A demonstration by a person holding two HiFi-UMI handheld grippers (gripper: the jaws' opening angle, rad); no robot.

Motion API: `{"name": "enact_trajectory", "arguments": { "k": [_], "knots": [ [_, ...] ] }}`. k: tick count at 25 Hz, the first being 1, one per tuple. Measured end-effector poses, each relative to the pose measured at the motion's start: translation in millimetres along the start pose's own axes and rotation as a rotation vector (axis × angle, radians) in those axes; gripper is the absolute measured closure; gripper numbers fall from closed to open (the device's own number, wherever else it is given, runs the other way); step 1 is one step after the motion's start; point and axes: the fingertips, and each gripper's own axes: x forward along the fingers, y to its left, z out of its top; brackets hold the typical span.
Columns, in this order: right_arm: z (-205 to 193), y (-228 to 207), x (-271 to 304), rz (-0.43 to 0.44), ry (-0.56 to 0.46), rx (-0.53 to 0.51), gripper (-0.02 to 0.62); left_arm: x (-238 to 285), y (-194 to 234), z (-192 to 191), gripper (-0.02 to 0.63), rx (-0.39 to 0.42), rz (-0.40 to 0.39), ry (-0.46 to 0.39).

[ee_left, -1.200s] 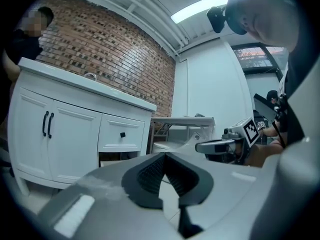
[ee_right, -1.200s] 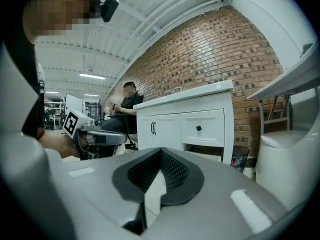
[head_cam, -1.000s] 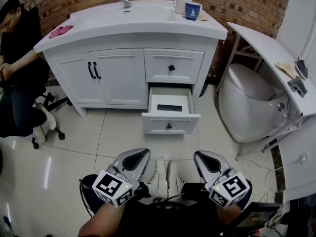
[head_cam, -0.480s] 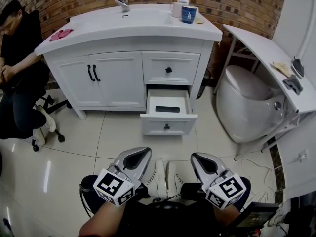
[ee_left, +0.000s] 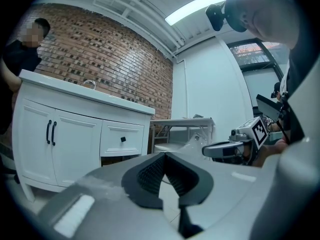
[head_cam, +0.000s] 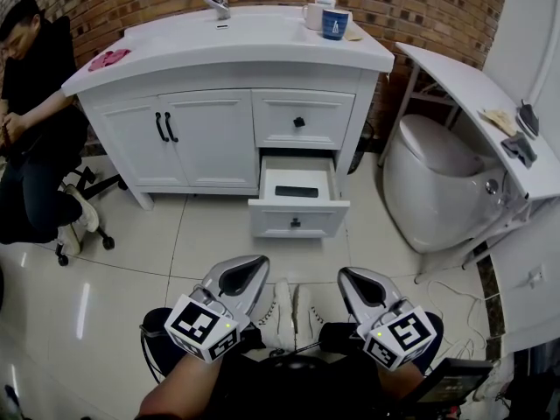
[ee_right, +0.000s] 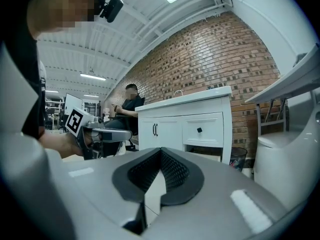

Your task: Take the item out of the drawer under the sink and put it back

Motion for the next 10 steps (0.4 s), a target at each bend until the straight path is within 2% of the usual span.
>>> {"name": "enact_trajectory", "arguments": {
  "k": [10],
  "knots": [
    [0.0,-0.6,-0.3,-0.001,0.006,-0.008,0.589,2.6,-0.8,3.1,0.6,0.025,-0.01,-0.001]
  ]
}}
